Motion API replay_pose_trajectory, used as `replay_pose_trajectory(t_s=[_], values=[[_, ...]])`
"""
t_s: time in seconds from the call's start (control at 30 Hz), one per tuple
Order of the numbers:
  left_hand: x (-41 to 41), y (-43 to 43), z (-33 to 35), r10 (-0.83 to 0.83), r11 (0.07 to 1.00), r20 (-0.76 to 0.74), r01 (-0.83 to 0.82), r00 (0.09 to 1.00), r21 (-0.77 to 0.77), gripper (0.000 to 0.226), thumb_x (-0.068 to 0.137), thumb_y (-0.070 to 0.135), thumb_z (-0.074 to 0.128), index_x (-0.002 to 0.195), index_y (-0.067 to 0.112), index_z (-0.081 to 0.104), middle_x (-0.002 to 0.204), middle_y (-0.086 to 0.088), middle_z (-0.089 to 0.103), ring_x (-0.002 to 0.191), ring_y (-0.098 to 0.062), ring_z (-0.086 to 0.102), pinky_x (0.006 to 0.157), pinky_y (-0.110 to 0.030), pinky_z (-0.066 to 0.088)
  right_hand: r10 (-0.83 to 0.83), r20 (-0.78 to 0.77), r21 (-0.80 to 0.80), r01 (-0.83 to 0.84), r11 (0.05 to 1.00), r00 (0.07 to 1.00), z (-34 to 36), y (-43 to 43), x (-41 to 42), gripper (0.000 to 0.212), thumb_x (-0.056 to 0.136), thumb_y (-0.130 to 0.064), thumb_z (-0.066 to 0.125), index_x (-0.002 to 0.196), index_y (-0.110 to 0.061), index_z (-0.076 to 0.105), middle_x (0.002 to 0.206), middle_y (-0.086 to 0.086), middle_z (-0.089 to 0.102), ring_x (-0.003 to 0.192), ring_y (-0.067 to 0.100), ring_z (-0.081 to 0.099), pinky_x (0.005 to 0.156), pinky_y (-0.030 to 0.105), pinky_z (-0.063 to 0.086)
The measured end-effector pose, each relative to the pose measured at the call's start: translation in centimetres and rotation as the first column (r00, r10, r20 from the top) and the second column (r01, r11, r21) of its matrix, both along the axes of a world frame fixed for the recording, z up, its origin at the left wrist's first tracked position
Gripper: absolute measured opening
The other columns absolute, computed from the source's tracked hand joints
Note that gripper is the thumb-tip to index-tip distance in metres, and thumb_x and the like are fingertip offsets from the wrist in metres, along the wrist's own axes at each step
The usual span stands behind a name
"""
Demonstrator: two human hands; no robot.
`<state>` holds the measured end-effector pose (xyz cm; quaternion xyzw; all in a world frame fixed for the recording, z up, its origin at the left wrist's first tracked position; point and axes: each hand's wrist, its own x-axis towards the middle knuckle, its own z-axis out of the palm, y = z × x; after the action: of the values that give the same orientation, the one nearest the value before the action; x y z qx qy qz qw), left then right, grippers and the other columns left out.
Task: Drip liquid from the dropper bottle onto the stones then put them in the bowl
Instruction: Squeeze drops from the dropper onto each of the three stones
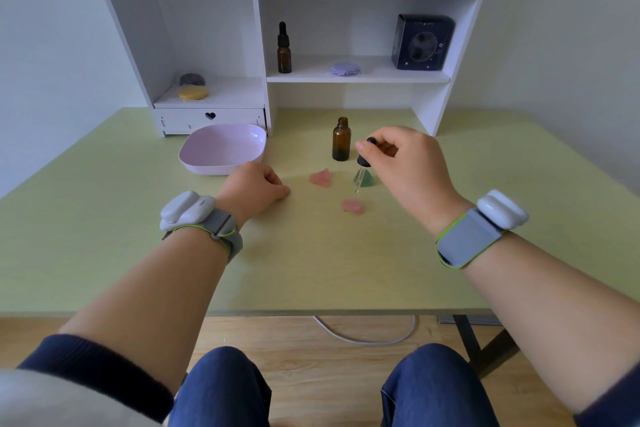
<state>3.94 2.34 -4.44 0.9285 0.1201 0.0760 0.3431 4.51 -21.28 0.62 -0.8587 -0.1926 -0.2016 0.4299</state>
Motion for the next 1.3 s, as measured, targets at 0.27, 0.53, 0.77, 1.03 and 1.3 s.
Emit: replay_pose_trajectory(t_s=[0.27,0.53,0.77,1.03,1.3], values=[[-0.08,-0.07,0.07,-0.001,1.000,-0.001,0.001,1.000,0.007,0.012,0.080,0.025,0.072,0.079,0.014,0.067,0.075,0.004,0.059,0.070,-0.016,0.054,0.054,-0.023,0.042,-0.006,0.018,-0.015,0.007,1.000,1.000,-0.12,-0.03,0.17,0.022,0.089,-0.026,0.064,0.075,-0.012,0.071,0.075,-0.006,0.074,0.074,0.017,0.066,0.068,0.034,0.054],[-0.02,-0.02,0.05,-0.002,1.000,0.000,0.002,1.000,0.007,0.012,0.080,0.026,0.072,0.078,0.015,0.067,0.073,0.006,0.059,0.068,-0.013,0.053,0.053,-0.023,0.041,-0.003,0.032,-0.023,0.003,1.000,0.999,-0.26,-0.11,0.10,0.022,0.088,-0.024,0.065,0.073,-0.011,0.073,0.074,-0.007,0.073,0.070,0.011,0.062,0.065,0.031,0.052],[0.09,0.04,0.03,-0.001,1.000,-0.001,0.001,1.000,0.013,0.012,0.080,0.026,0.072,0.078,0.015,0.067,0.072,0.007,0.058,0.064,-0.009,0.052,0.052,-0.022,0.040,-0.006,0.047,-0.020,0.007,1.000,0.999,-0.16,-0.26,0.07,0.022,0.088,-0.025,0.065,0.072,-0.013,0.072,0.074,-0.004,0.073,0.073,0.018,0.065,0.068,0.037,0.054],[0.19,0.16,-0.06,0.005,1.000,-0.002,-0.005,1.000,0.021,0.013,0.079,0.027,0.073,0.077,0.016,0.068,0.070,0.008,0.058,0.063,-0.008,0.052,0.052,-0.022,0.040,-0.010,0.051,-0.025,0.011,1.000,0.999,-0.25,-0.58,0.09,0.021,0.088,-0.026,0.065,0.073,-0.014,0.072,0.073,-0.004,0.073,0.072,0.016,0.065,0.067,0.036,0.055],[0.17,0.14,-0.05,-0.001,1.000,-0.007,0.001,1.000,0.011,0.013,0.079,0.027,0.073,0.078,0.015,0.068,0.071,0.007,0.059,0.064,-0.011,0.053,0.053,-0.022,0.041,-0.004,0.054,-0.036,0.006,0.999,0.999,-0.32,-0.47,0.05,0.024,0.088,-0.026,0.064,0.069,-0.014,0.072,0.072,-0.004,0.071,0.070,0.016,0.063,0.065,0.036,0.054]])
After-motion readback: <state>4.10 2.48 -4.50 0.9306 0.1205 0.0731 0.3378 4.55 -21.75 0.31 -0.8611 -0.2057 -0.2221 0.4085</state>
